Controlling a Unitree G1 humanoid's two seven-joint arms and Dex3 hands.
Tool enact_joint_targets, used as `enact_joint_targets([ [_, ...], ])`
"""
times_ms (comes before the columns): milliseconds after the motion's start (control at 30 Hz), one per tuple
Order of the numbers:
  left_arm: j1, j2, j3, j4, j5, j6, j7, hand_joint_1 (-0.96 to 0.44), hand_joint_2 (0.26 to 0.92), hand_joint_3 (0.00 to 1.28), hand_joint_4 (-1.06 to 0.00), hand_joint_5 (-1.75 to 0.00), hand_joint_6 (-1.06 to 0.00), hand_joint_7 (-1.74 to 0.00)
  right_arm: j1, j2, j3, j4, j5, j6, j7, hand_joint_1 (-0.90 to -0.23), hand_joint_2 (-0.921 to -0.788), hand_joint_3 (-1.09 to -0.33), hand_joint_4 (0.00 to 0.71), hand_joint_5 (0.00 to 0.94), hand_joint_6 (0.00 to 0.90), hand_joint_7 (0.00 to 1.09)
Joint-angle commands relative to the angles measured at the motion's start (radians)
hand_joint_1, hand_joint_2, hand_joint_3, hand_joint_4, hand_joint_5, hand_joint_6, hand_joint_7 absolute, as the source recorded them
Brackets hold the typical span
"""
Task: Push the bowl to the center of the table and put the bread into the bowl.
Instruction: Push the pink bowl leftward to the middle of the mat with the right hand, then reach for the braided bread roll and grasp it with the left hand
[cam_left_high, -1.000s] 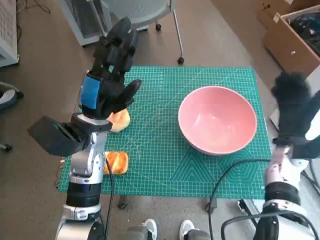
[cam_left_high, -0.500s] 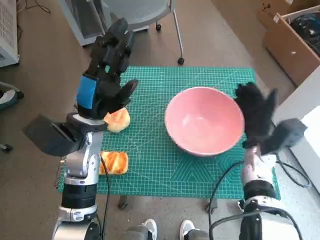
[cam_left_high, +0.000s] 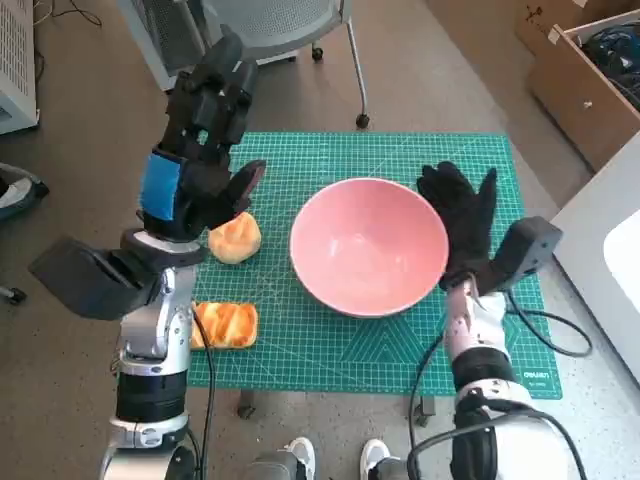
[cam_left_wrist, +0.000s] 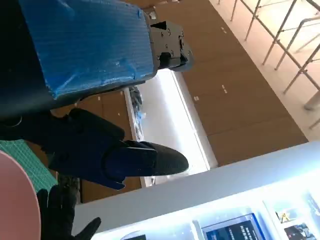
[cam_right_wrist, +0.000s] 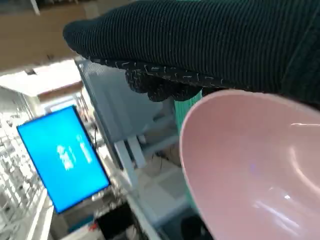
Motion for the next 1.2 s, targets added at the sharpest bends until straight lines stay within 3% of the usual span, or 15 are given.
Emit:
enact_joint_targets([
  [33,0.022,0.014,0.012,-0.025,0.002,0.007,0.003,-0.63,0.921,0.33,-0.05,-0.11,0.0,-0.44,-0.012,0.017,0.0,0.018,-0.003,0.025,0.01,-0.475,-0.921,-0.611,0.301,0.003,0.234,0.38],
  [233,0.038,0.015,0.016,-0.04,0.0,0.012,0.012,-0.62,0.921,0.32,-0.04,-0.11,0.0,-0.45,-0.025,0.014,0.013,0.017,-0.021,0.02,0.018,-0.479,-0.921,-0.599,0.304,0.003,0.235,0.38],
  [633,0.059,0.014,0.033,-0.037,-0.009,0.003,0.015,-0.62,0.921,0.3,-0.04,-0.11,0.0,-0.47,-0.039,-0.04,-0.013,-0.036,0.006,-0.028,0.059,-0.476,-0.921,-0.59,0.312,0.005,0.25,0.39],
  [767,0.069,0.016,0.039,-0.049,-0.016,0.011,0.015,-0.6,0.921,0.29,-0.05,-0.12,0.0,-0.47,-0.039,-0.053,-0.012,-0.082,0.001,-0.088,0.057,-0.469,-0.921,-0.582,0.318,0.007,0.258,0.39],
  [1033,0.076,0.023,0.047,-0.072,-0.025,0.027,0.012,-0.6,0.921,0.28,-0.07,-0.13,0.0,-0.49,-0.018,-0.094,0.045,-0.238,-0.035,-0.262,0.112,-0.46,-0.921,-0.598,0.322,0.006,0.246,0.39],
  [1167,0.073,0.028,0.045,-0.088,-0.022,0.036,0.013,-0.62,0.921,0.28,-0.07,-0.13,0.0,-0.49,0.002,-0.103,0.073,-0.339,-0.023,-0.308,0.151,-0.477,-0.921,-0.606,0.314,0.002,0.233,0.38],
  [1200,0.076,0.031,0.043,-0.103,-0.017,0.041,0.015,-0.62,0.921,0.27,-0.08,-0.13,0.0,-0.51,0.014,-0.103,0.084,-0.383,-0.021,-0.314,0.159,-0.496,-0.921,-0.578,0.328,0.008,0.249,0.39],
])
